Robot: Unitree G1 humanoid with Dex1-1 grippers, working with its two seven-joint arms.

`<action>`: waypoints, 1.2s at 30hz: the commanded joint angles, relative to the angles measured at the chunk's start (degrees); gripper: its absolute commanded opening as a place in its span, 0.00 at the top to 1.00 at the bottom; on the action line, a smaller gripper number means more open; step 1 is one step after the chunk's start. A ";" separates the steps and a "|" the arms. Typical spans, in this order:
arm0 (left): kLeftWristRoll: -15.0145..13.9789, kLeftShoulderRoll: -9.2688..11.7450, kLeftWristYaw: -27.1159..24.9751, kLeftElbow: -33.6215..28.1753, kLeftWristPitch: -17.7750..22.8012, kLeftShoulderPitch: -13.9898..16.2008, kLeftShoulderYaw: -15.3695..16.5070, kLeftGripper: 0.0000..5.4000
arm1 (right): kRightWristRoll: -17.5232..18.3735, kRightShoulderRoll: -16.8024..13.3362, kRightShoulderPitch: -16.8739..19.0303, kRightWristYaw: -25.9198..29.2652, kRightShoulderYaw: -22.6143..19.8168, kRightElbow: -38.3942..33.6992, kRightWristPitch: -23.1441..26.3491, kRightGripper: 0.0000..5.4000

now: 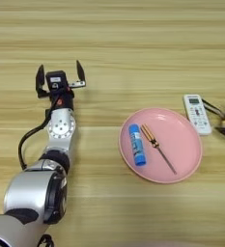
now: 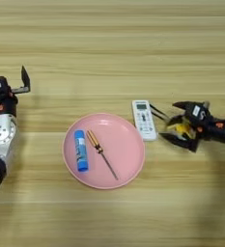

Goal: Move the objects on the table

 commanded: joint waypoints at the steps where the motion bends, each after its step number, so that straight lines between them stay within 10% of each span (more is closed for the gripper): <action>1: 0.14 -0.20 -0.08 0.26 0.95 -0.76 -0.11 0.00 | 2.74 0.68 -0.26 1.57 -1.30 -4.30 1.88 0.01; 36: 0.01 0.04 -0.33 0.51 1.31 -0.94 0.09 0.00 | 6.62 8.83 9.55 -2.47 4.22 -34.23 18.80 0.01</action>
